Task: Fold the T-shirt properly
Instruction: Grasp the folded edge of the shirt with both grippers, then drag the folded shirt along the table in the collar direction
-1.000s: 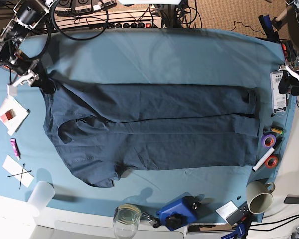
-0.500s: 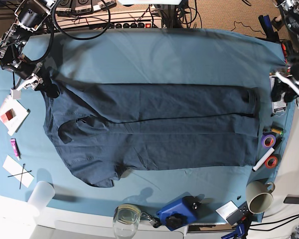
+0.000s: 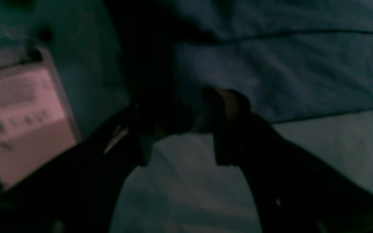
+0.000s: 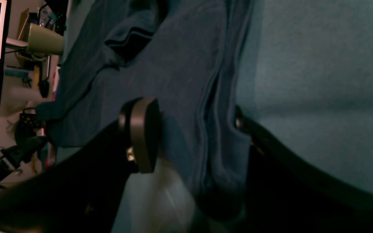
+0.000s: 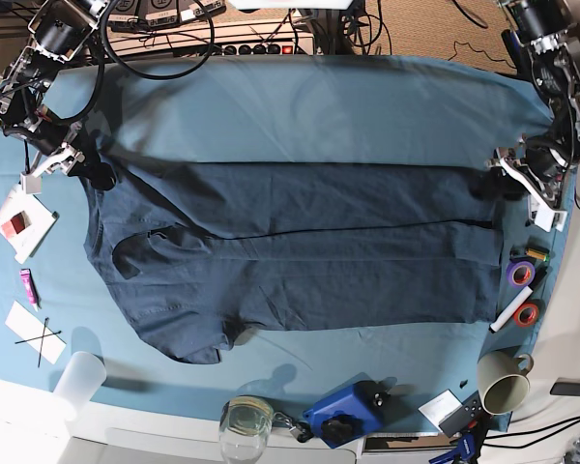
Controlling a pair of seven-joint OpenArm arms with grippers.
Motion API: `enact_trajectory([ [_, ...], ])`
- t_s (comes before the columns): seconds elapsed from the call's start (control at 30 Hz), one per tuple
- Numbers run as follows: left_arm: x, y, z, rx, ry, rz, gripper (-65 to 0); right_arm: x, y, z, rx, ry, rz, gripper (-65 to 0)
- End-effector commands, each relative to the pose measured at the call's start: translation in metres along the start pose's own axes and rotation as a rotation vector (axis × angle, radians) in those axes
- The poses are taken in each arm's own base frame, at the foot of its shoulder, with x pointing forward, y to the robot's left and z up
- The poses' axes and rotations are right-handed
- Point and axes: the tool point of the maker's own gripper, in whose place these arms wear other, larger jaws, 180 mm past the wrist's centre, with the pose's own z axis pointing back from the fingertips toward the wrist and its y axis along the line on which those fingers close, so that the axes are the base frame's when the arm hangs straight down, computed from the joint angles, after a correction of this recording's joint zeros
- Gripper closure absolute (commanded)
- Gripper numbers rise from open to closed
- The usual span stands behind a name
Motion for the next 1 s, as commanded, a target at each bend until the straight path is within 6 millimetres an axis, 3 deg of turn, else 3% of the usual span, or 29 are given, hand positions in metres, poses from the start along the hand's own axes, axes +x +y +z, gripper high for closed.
enact_trajectory([
  [0.0, 0.018, -0.004, 0.002, -0.040, -0.052, 0.003, -28.8, 0.002, -0.006, 0.005, -0.041, 0.027, 0.023, -29.6],
  [0.2, 0.006, 0.015, -0.019, -0.032, -0.010, 0.098, -28.8, 0.002, -0.006, 0.005, -0.041, 0.027, 0.023, -29.5],
  [0.43, -0.025, 0.016, -0.034, -0.088, 0.114, 0.210, -28.3, 0.005, -0.006, 0.005, -0.040, 0.013, 0.023, -29.3],
  [0.5, -0.035, 0.013, -0.032, -0.104, 0.176, 0.211, -23.4, 0.006, -0.006, 0.005, -0.041, 0.006, 0.024, -24.9],
  [0.67, -0.046, -0.003, -0.027, -0.184, 0.247, 0.230, 0.0, 0.010, -0.004, 0.004, -0.037, -0.004, 0.029, 0.0],
  [0.97, -0.034, -0.008, -0.024, -0.204, 0.208, 0.211, 0.0, 0.027, 0.007, 0.005, -0.022, -0.041, 0.073, 0.0],
])
